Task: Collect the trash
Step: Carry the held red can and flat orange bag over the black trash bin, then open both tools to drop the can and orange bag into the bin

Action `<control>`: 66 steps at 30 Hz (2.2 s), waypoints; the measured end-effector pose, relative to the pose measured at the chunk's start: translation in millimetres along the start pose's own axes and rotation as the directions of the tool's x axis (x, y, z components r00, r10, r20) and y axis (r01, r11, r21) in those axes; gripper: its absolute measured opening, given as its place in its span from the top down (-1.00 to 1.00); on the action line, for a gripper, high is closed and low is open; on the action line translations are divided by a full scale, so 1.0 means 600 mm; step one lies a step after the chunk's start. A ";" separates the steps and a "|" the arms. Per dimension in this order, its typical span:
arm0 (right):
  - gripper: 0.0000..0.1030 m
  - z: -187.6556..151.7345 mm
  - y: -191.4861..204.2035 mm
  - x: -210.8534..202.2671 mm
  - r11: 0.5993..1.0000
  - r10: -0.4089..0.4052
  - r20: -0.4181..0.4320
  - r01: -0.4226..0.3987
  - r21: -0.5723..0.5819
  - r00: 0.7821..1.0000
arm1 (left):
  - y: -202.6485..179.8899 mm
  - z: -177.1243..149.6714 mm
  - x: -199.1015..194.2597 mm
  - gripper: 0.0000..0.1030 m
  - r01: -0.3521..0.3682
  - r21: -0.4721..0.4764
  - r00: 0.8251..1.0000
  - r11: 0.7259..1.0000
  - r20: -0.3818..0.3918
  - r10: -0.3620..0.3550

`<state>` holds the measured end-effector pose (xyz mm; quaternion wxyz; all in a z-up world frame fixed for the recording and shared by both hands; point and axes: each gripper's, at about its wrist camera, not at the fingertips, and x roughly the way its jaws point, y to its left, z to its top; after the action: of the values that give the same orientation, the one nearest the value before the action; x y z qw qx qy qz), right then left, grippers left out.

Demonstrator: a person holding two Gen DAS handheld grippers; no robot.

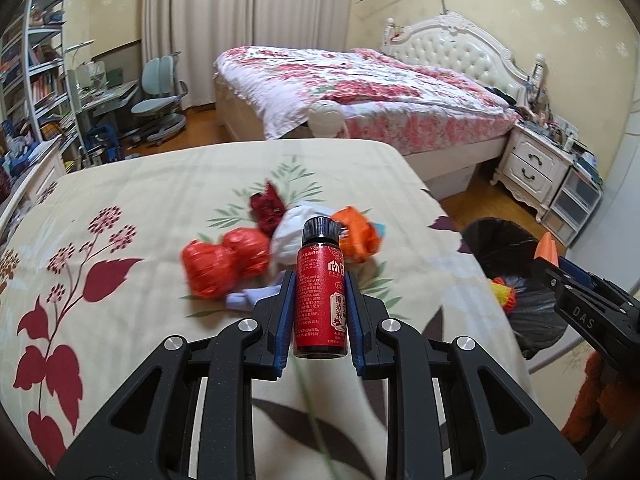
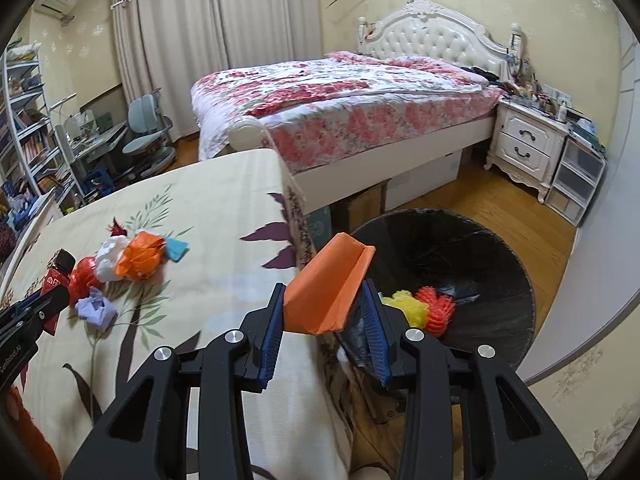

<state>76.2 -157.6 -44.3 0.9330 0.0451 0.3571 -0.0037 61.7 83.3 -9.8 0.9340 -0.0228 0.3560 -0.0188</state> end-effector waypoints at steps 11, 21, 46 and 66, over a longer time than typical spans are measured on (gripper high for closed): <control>0.26 0.006 -0.060 0.023 0.994 -0.099 -0.004 0.100 0.035 0.995 | -0.097 0.019 0.038 0.55 0.071 0.085 0.997 0.994 -0.007 -0.071; 0.26 0.010 -0.114 0.051 0.985 -0.146 -0.030 0.149 0.086 0.989 | -0.197 0.035 0.081 0.55 0.126 0.173 0.992 0.977 -0.023 -0.124; 0.25 0.005 -0.190 0.085 0.951 -0.252 -0.063 0.259 0.167 0.966 | -0.328 0.041 0.180 0.55 0.172 0.284 0.984 0.943 -0.096 -0.150; -0.20 0.002 -0.219 0.083 0.919 -0.316 -0.066 0.322 0.226 0.947 | -0.359 0.037 0.210 -0.03 0.182 0.314 0.981 0.932 -0.125 -0.150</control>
<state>109.1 -287.3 -87.5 0.9030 0.0959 0.3697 -0.1968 166.5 -137.4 -64.9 0.9013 0.1017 0.3908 -0.1569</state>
